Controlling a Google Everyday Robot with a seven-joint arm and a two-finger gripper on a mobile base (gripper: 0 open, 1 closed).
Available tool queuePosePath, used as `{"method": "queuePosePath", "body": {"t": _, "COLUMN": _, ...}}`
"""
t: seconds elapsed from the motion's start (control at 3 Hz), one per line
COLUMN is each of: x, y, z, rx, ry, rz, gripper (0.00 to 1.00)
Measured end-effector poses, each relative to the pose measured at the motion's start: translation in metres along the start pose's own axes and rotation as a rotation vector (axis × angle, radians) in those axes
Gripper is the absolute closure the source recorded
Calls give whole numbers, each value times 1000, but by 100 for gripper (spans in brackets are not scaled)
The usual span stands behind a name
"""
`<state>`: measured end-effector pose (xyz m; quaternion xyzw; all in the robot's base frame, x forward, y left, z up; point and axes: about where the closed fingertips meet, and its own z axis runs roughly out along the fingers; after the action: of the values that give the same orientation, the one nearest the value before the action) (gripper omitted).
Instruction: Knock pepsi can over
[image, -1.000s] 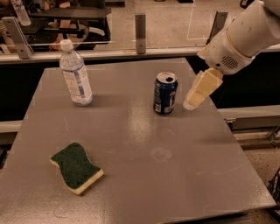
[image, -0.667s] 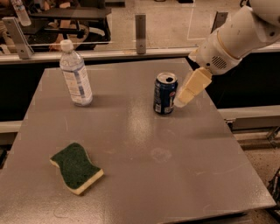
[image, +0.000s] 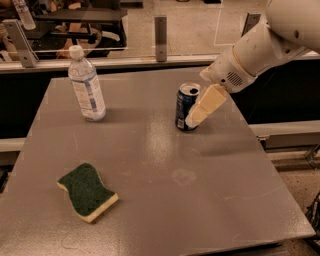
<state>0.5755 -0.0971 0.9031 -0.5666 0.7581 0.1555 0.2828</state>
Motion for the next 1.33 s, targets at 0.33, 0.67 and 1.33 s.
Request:
{"method": "queuePosePath", "body": {"t": 0.33, "x": -2, "y": 4, "z": 12, "rx": -43, "ry": -25, "rz": -8, "gripper": 16}}
{"method": "queuePosePath", "body": {"t": 0.67, "x": -5, "y": 6, "z": 18, "rx": -67, "ry": -45, "rz": -21, "gripper": 38}}
{"method": "queuePosePath", "body": {"t": 1.33, "x": -17, "y": 6, "z": 4, "rx": -84, "ry": 20, "rz": -89, "gripper": 85}}
